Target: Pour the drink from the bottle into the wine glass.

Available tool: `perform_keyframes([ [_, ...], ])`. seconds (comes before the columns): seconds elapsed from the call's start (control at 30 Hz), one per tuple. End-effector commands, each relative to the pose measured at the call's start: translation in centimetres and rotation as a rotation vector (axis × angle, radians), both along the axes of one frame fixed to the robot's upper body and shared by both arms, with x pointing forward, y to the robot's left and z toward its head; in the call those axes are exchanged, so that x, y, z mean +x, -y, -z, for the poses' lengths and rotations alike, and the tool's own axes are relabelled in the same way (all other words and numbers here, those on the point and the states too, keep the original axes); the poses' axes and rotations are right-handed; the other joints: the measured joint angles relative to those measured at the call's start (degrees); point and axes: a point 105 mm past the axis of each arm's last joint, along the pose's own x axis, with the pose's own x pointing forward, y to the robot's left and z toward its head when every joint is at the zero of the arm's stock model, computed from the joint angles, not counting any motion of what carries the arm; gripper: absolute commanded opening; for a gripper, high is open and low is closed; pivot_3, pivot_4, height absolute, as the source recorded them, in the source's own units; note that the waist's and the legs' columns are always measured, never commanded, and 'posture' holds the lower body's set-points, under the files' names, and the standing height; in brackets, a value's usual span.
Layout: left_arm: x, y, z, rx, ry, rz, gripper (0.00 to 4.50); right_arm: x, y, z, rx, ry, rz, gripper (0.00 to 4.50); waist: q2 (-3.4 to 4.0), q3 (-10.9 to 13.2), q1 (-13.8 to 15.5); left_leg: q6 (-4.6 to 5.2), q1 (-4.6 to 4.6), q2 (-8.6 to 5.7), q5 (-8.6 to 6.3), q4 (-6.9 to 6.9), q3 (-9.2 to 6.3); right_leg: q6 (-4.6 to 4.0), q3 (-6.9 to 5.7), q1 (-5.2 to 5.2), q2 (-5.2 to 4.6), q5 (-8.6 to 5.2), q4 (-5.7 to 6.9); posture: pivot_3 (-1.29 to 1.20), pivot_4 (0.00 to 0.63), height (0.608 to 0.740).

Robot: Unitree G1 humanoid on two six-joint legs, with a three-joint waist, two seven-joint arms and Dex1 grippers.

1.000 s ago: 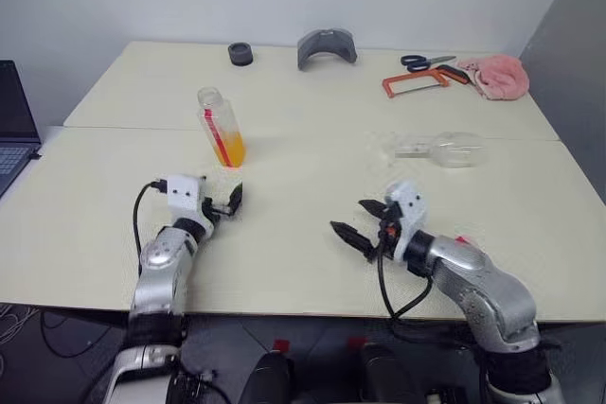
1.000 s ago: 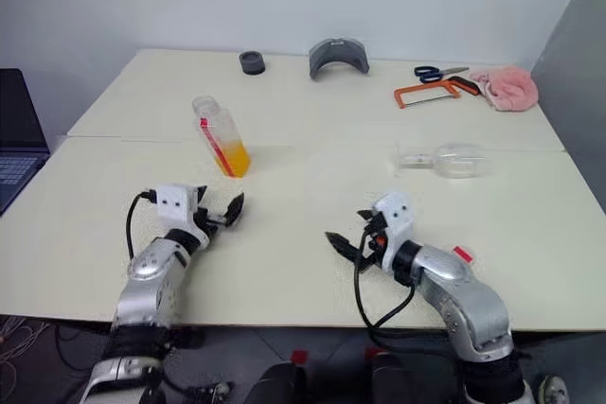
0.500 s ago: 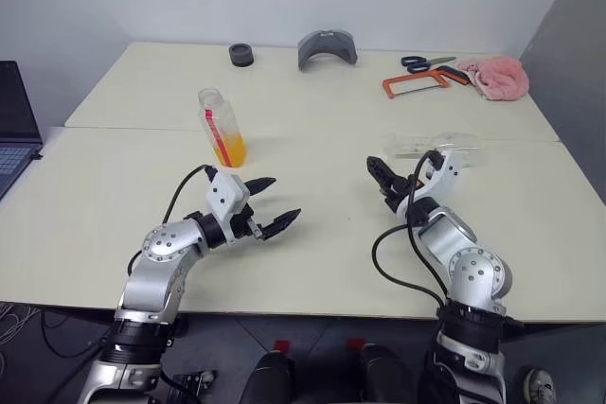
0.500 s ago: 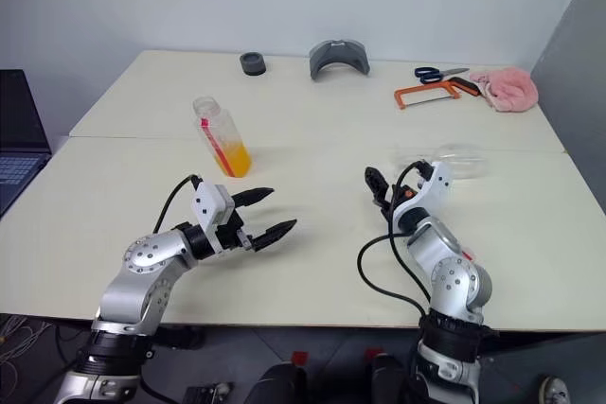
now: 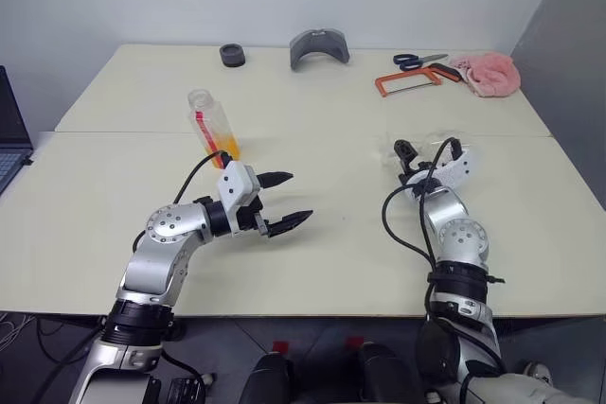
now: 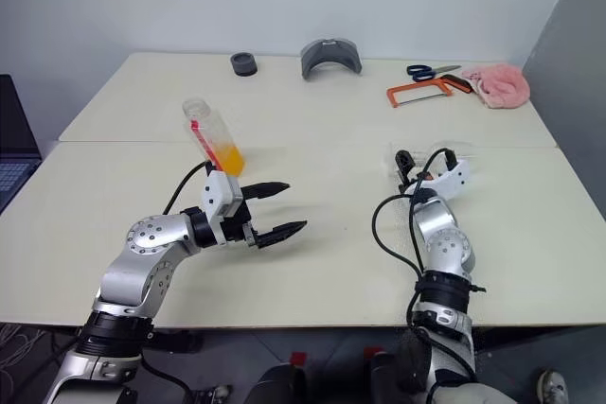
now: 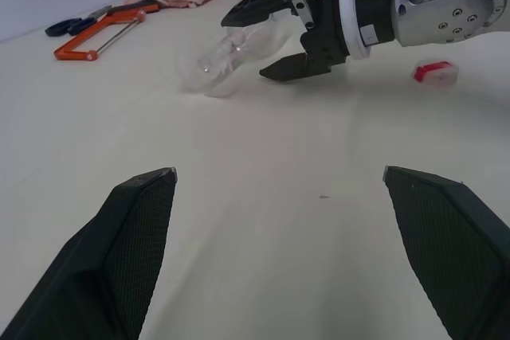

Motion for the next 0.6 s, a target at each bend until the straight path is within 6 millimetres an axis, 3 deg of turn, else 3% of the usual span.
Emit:
perform_keyframes([
  [0.03,0.2,-0.2,-0.7,0.006,0.034,0.014,4.47,1.9,0.2,-1.6,0.072,0.039,0.057,4.50,0.02,0.01,-0.13,0.00,0.02,0.00,0.00,0.00,0.02,0.00,0.02,0.00,0.00,0.00,0.00,0.00,0.150,0.740],
  [0.4,0.4,-0.2,-0.5,0.010,0.041,0.018,4.47,3.9,1.9,-0.2,0.144,0.009,0.172,4.50,0.03,0.02,-0.10,0.01,0.00,0.01,0.00,0.02,0.05,0.00,0.02,0.05,-0.09,0.00,-0.01,0.00,0.150,0.740],
  [0.5,0.3,0.1,-0.6,0.011,0.044,0.021,4.50,4.2,2.1,0.1,0.169,0.001,0.190,3.88,0.03,0.02,-0.09,0.01,0.00,0.02,0.00,0.02,0.07,-0.01,0.03,0.06,-0.09,0.00,-0.01,0.00,0.150,0.740],
  [0.6,0.3,0.2,-0.6,0.012,0.045,0.023,4.50,4.3,2.2,0.2,0.183,0.003,0.192,2.81,0.03,0.02,-0.08,0.01,0.00,0.03,0.00,0.02,0.07,0.00,0.03,0.06,-0.10,0.00,-0.01,0.00,0.150,0.740],
])
